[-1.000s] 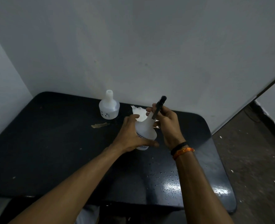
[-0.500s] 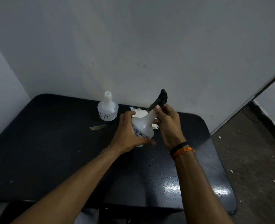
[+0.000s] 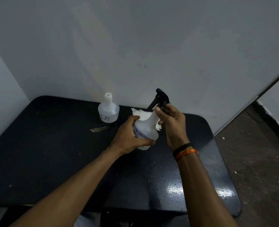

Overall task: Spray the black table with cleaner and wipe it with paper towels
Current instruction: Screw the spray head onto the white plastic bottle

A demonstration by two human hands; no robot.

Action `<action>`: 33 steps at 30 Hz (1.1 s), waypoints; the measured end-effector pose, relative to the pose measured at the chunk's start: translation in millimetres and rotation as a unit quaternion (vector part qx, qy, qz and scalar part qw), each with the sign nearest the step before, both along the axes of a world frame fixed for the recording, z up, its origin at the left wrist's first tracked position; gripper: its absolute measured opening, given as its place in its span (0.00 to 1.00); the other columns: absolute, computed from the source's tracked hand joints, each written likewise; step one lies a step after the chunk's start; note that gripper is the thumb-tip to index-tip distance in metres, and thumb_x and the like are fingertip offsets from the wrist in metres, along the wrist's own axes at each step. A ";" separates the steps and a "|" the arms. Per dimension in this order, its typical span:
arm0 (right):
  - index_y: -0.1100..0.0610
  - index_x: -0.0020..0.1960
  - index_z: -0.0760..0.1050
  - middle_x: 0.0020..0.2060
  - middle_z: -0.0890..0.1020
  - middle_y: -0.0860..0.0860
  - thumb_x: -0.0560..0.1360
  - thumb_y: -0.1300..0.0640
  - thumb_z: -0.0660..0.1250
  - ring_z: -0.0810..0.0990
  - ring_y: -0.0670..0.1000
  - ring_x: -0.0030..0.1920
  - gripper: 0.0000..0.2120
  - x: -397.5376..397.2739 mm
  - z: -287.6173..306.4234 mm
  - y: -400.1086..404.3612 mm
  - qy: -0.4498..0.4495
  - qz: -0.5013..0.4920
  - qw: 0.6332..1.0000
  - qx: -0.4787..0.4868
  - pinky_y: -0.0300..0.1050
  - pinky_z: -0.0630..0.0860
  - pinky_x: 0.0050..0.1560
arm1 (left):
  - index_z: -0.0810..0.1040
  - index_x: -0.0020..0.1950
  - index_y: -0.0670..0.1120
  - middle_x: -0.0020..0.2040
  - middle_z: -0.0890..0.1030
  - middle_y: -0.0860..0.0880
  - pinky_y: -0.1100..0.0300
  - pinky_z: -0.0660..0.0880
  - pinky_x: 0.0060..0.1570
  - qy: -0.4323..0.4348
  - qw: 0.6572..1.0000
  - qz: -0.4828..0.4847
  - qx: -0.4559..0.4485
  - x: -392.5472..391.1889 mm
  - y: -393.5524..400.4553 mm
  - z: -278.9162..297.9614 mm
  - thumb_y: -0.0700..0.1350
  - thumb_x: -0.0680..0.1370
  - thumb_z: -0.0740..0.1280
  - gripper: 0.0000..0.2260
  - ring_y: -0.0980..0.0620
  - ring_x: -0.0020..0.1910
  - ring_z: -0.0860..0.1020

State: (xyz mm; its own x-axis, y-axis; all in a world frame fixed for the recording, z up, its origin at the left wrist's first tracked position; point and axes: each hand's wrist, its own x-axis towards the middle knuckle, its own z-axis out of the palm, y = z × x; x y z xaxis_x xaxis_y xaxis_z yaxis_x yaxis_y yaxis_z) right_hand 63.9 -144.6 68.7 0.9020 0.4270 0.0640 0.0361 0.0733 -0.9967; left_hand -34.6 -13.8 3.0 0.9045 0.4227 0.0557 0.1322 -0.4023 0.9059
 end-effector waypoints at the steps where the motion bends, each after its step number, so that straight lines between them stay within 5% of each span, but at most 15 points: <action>1: 0.64 0.58 0.81 0.43 0.83 0.51 0.77 0.61 0.71 0.79 0.42 0.39 0.11 0.9 -0.1 -0.4 0.000 -0.009 1.000 -0.002 0.39 0.76 0.38 | 0.65 0.73 0.51 0.62 0.73 0.55 0.62 0.76 0.54 0.007 1.000 -0.007 0.007 -0.3 0.2 -0.7 0.60 0.59 0.82 0.48 0.55 0.59 0.75; 5: 0.62 0.56 0.81 0.43 0.82 0.52 0.77 0.58 0.71 0.80 0.48 0.45 0.11 6.2 0.2 -5.1 0.022 -0.053 0.998 0.012 0.47 0.78 0.46 | 0.66 0.74 0.51 0.62 0.74 0.56 0.58 0.77 0.57 0.043 0.998 -0.033 0.016 -1.8 3.8 -5.2 0.60 0.59 0.82 0.48 0.57 0.58 0.74; 7: 0.61 0.56 0.82 0.44 0.83 0.50 0.76 0.57 0.73 0.80 0.46 0.45 0.10 9.3 1.6 -9.3 0.049 -0.096 0.994 0.034 0.43 0.78 0.45 | 0.68 0.73 0.52 0.62 0.75 0.55 0.58 0.77 0.55 0.065 0.997 -0.039 0.019 -2.2 5.7 -8.0 0.60 0.57 0.83 0.48 0.55 0.58 0.75; 11: 0.55 0.52 0.83 0.50 0.87 0.49 0.74 0.56 0.75 0.84 0.46 0.50 0.08 14.9 7.3 -19.8 0.190 -0.172 0.961 0.104 0.42 0.77 0.46 | 0.70 0.65 0.55 0.56 0.75 0.57 0.62 0.75 0.48 0.103 0.992 -0.042 0.050 -3.1 10.2 -14.1 0.58 0.55 0.83 0.41 0.55 0.55 0.75; 16: 0.54 0.59 0.82 0.54 0.87 0.48 0.73 0.53 0.75 0.84 0.45 0.56 0.15 15.2 12.7 -30.1 0.313 -0.215 0.914 0.143 0.42 0.75 0.53 | 0.66 0.71 0.53 0.64 0.71 0.54 0.52 0.75 0.59 0.139 0.986 -0.039 0.087 -7.2 17.9 -16.7 0.53 0.56 0.84 0.47 0.51 0.62 0.72; 20: 0.54 0.64 0.80 0.58 0.84 0.46 0.75 0.49 0.74 0.81 0.45 0.60 0.20 18.6 16.7 -37.0 0.331 -0.210 0.904 0.169 0.41 0.72 0.52 | 0.64 0.75 0.49 0.69 0.69 0.52 0.55 0.71 0.61 0.150 0.984 -0.014 0.094 -10.6 28.0 -17.1 0.49 0.59 0.84 0.49 0.50 0.66 0.70; 26: 0.53 0.51 0.81 0.48 0.85 0.46 0.74 0.46 0.74 0.81 0.44 0.48 0.12 21.8 15.8 -42.6 0.345 -0.180 0.903 0.181 0.39 0.73 0.49 | 0.65 0.75 0.49 0.68 0.70 0.51 0.55 0.70 0.62 0.137 0.988 0.035 0.068 -14.6 39.3 -17.2 0.50 0.59 0.84 0.48 0.50 0.66 0.70; 33: 0.56 0.51 0.82 0.50 0.87 0.52 0.72 0.48 0.76 0.83 0.47 0.45 0.14 20.4 18.3 -41.2 0.299 -0.180 0.928 0.133 0.39 0.77 0.45 | 0.71 0.70 0.51 0.63 0.75 0.53 0.47 0.76 0.61 0.110 0.992 0.034 0.057 4.8 21.4 -15.8 0.54 0.57 0.84 0.44 0.50 0.62 0.75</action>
